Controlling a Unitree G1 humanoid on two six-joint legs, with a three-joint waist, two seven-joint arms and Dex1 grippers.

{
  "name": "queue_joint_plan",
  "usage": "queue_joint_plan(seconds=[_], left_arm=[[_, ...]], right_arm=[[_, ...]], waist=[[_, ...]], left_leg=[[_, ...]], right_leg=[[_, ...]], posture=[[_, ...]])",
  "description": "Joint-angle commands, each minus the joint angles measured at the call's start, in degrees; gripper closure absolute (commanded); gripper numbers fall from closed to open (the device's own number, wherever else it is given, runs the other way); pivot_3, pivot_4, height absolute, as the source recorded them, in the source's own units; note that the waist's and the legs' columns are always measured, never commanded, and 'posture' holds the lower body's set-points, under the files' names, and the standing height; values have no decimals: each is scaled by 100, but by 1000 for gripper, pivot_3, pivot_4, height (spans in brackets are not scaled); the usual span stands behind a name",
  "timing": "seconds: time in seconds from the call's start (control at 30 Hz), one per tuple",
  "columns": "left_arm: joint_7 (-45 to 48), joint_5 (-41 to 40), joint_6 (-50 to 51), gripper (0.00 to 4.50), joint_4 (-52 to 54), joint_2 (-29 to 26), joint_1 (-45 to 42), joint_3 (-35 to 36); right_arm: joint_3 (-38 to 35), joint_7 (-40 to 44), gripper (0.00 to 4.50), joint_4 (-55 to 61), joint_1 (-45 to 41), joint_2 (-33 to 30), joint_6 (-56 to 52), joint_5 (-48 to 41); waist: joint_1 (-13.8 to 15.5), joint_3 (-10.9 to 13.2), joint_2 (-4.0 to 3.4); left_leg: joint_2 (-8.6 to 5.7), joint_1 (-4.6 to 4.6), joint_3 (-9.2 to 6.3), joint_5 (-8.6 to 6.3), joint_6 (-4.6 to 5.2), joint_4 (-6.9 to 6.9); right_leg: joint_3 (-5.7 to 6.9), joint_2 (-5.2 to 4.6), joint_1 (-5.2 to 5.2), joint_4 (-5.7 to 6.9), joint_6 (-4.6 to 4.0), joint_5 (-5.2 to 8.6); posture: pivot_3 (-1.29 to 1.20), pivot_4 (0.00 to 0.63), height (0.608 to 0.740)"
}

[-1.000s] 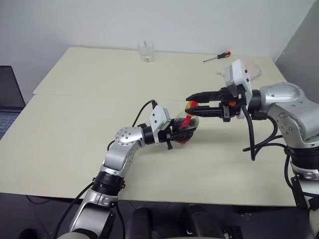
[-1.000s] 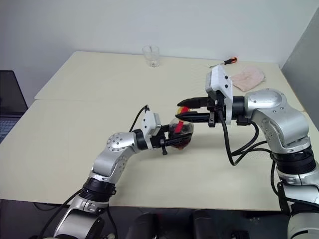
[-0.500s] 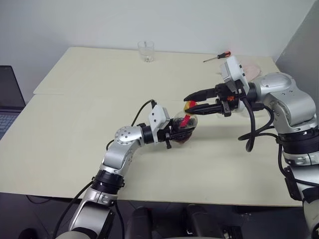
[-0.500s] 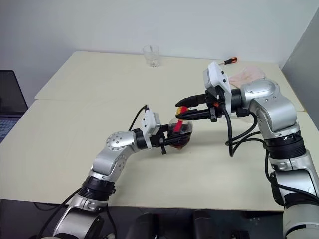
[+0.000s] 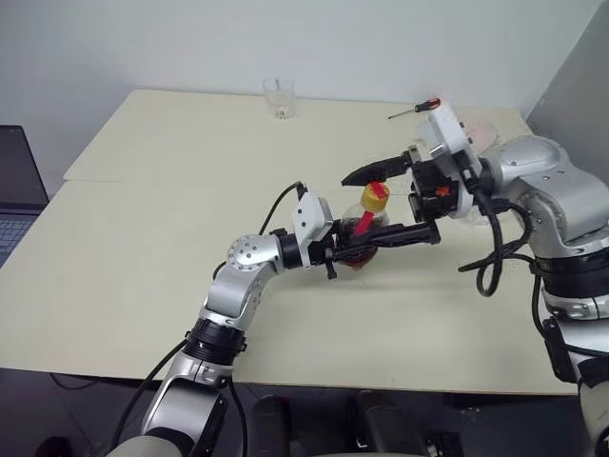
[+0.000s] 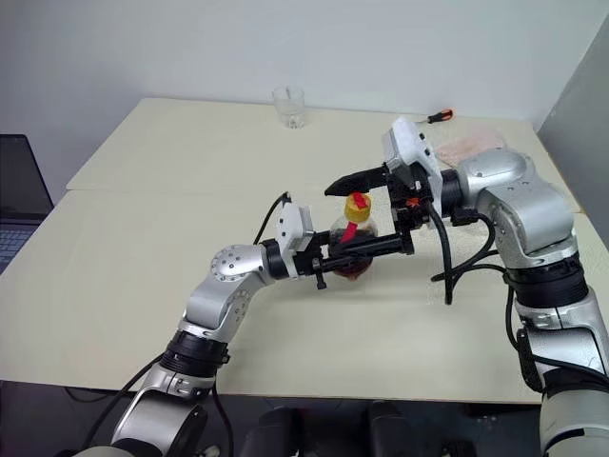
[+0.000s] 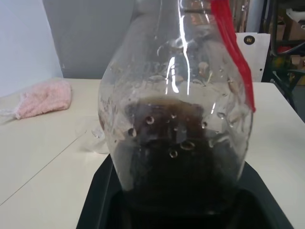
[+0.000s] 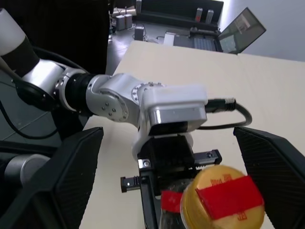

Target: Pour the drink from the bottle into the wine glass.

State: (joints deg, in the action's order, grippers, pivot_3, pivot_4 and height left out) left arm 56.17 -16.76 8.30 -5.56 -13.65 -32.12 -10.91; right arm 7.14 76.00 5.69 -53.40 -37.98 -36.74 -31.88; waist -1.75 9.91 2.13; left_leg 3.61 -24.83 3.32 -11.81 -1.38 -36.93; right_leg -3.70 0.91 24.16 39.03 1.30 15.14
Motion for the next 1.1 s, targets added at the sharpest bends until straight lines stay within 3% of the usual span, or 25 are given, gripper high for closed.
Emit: queue_joint_plan(seconds=[0.03,0.17,0.27,0.47,0.63,1.1], left_arm=[[56,-65,-146,3129,93,64,-111,-5],[91,-65,-139,3130,88,74,-106,4],[95,-73,-119,3130,114,69,-85,14],[-22,38,-158,3130,-27,36,-101,51],[-161,174,-264,3130,-240,118,-146,21],[-268,250,-523,3130,-543,285,-348,81]], right_arm=[[-634,-687,0,286,-165,-46,-98,-109],[-1213,-1753,0,650,-12,-54,-438,-193],[-1829,-2897,0,1496,320,-8,-1351,-534],[-2538,-5270,0,3217,1124,796,-3039,-1120],[-2499,-6602,0,3894,1000,1595,-3777,-1245],[-1768,-8091,0,3883,1225,2871,-4033,-712]], waist=[[1,0,0],[6,0,0],[8,0,0],[-8,-1,-1],[-16,-4,-6],[-12,-4,-6]], left_leg=[[0,0,0,0,0,0],[-1,0,1,0,0,0],[0,-1,0,0,0,2],[3,1,-6,0,-1,1],[2,1,-6,1,-1,2],[0,-2,-3,0,0,4]], right_leg=[[0,0,0,0,0,0],[-1,-2,0,0,0,0],[-1,-2,0,-1,0,0],[-7,-2,-2,5,0,0],[-7,0,3,8,9,5],[-5,0,2,1,10,5]], posture=[[0,150,740],[0,150,740],[0,150,740],[0,150,740],[0,150,740],[0,150,740]])
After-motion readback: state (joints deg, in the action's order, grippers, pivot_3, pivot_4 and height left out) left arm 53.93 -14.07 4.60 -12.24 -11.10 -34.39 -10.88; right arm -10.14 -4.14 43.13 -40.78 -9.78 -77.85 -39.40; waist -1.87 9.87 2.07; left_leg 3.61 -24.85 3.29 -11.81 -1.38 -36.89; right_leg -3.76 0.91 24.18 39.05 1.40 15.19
